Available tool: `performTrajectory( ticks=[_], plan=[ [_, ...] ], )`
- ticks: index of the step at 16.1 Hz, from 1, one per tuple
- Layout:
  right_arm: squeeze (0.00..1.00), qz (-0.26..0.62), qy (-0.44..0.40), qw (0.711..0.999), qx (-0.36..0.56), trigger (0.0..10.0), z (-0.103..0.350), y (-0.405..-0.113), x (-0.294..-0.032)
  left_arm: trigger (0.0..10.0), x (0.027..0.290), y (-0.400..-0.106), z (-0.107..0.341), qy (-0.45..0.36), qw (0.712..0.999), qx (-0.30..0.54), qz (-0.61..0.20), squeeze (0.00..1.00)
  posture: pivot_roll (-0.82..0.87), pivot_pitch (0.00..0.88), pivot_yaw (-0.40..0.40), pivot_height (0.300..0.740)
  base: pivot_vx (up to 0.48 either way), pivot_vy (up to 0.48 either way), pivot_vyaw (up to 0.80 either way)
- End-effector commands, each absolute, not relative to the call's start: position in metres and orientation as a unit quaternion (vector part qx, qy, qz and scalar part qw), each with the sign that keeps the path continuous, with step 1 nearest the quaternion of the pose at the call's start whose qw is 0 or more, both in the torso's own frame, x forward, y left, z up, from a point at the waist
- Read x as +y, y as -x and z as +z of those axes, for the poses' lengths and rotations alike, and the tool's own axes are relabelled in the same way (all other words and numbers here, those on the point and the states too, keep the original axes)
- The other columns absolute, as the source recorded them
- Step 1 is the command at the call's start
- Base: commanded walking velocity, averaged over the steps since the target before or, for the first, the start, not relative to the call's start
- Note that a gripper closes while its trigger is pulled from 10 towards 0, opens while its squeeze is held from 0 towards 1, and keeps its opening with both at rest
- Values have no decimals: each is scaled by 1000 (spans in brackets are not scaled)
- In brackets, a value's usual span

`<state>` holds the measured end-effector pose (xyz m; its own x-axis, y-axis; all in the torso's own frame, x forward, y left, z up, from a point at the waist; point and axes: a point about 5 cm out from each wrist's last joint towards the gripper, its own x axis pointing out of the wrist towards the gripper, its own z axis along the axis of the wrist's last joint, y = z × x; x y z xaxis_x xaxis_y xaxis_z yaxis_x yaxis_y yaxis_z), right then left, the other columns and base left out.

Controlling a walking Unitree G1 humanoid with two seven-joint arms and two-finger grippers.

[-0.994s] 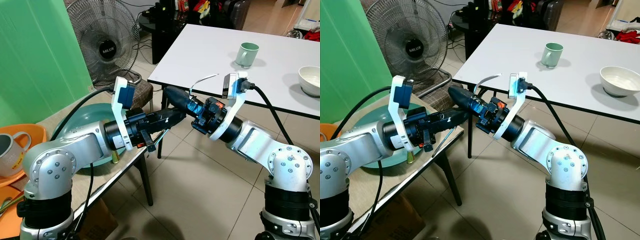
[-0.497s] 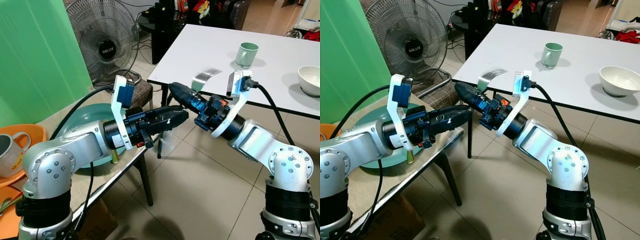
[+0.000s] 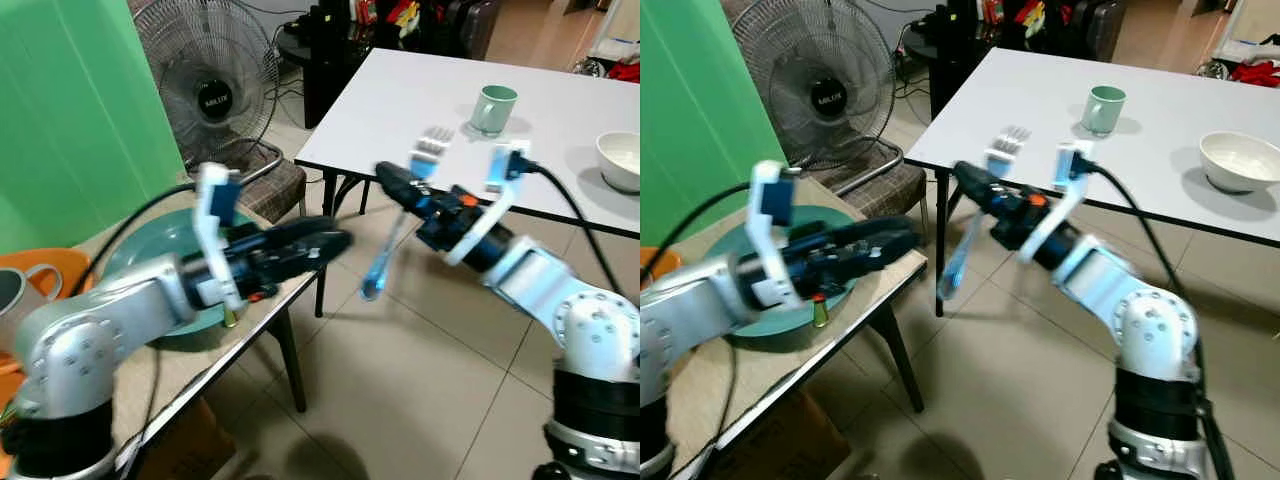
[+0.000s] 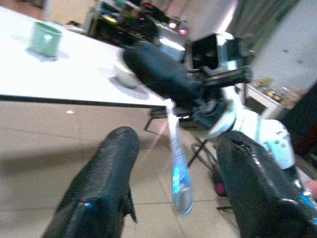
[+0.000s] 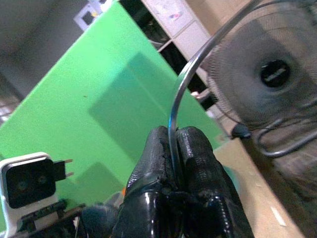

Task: Setting the table

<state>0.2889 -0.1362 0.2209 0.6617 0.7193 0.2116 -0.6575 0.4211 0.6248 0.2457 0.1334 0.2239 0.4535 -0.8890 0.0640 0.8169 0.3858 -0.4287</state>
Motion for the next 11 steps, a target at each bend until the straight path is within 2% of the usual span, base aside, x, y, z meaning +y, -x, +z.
performTrajectory(
  ticks=[1, 2, 3, 4, 5, 6, 7, 8, 10, 11],
  plan=[
    [0, 393, -328, 858, 36, 0, 222, -286, -143, 10000, 140, -245, 227, 188, 846, 78, -493, 1000, -62, 0, 43, 740, 0, 0, 0],
    [0, 374, -258, 890, 42, 0, 221, -277, -150, 10000, 147, -248, 220, 155, 883, 84, -436, 757, -60, 0, 36, 740, 0, 0, 0],
    [0, 358, -218, 907, 45, 0, 220, -270, -154, 10000, 149, -251, 215, 100, 916, 80, -380, 243, -62, 0, 32, 740, 0, 0, 0],
    [0, 337, -188, 922, 37, 431, 222, -265, -157, 10000, 150, -254, 214, 62, 940, 70, -328, 0, -66, 0, 29, 740, 0, 0, 0],
    [0, 309, -157, 938, 21, 10000, 225, -262, -160, 10000, 151, -257, 217, 53, 962, 36, -264, 0, -71, 0, 24, 740, 0, 0, 0],
    [0, 262, -107, 959, 20, 10000, 222, -259, -164, 10000, 149, -256, 216, 4, 981, 11, -193, 0, -78, 0, 7, 740, 0, 0, 0],
    [0, 250, -78, 965, 19, 10000, 220, -258, -164, 10000, 147, -255, 213, -22, 983, 6, -180, 0, -81, 0, 2, 740, 0, 0, 0],
    [0, 230, -19, 973, 25, 10000, 211, -257, -162, 10000, 144, -254, 202, -32, 987, 10, -156, 0, -86, 0, -20, 740, 0, 0, 0],
    [0, 214, 35, 975, 53, 10000, 194, -258, -157, 10000, 138, -255, 188, -18, 992, 16, -126, 0, -76, 21, -25, 740, 0, 0, 0],
    [0, 201, 53, 976, 66, 10000, 183, -258, -154, 10000, 135, -253, 182, -26, 993, 21, -117, 0, -70, 29, -32, 740, 0, -439, 0]
  ],
)
